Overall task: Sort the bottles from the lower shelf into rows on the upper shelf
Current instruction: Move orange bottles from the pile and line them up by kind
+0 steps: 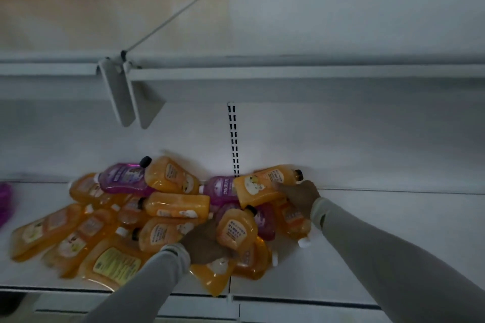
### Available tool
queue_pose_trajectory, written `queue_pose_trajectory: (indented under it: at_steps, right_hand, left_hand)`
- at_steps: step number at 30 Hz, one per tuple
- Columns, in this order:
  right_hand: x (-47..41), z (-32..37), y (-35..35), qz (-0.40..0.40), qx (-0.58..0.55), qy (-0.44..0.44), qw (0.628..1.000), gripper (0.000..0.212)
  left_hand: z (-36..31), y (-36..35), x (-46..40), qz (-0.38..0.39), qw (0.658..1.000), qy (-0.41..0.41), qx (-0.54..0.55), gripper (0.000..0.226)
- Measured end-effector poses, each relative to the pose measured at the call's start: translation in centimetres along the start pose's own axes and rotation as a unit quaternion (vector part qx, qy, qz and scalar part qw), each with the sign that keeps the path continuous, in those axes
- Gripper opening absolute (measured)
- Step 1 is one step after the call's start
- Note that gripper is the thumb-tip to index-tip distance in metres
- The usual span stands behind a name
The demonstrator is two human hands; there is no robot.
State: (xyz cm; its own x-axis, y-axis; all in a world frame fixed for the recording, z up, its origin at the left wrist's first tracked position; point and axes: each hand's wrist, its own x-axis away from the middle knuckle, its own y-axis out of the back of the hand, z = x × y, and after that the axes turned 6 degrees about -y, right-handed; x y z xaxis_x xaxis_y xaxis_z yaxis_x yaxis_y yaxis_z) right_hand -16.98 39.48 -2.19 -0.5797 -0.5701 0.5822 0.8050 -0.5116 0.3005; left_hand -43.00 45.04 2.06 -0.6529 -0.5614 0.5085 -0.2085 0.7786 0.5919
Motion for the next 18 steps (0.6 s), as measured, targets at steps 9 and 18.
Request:
queue_pose_trajectory:
  at_steps: [9, 18]
  right_hand:
    - [2.0, -0.1, -1.2, 0.043, -0.166, 0.042, 0.984, 0.043]
    - [9.3, 0.4, 2.1, 0.004, 0.035, 0.151, 0.988, 0.042]
  left_hand:
    - [-0.4, -0.3, 0.9, -0.010, 0.999, -0.020, -0.027, 0.065]
    - [0.7, -0.4, 6.2, -0.070, 0.994, -0.062, -0.059, 0.073]
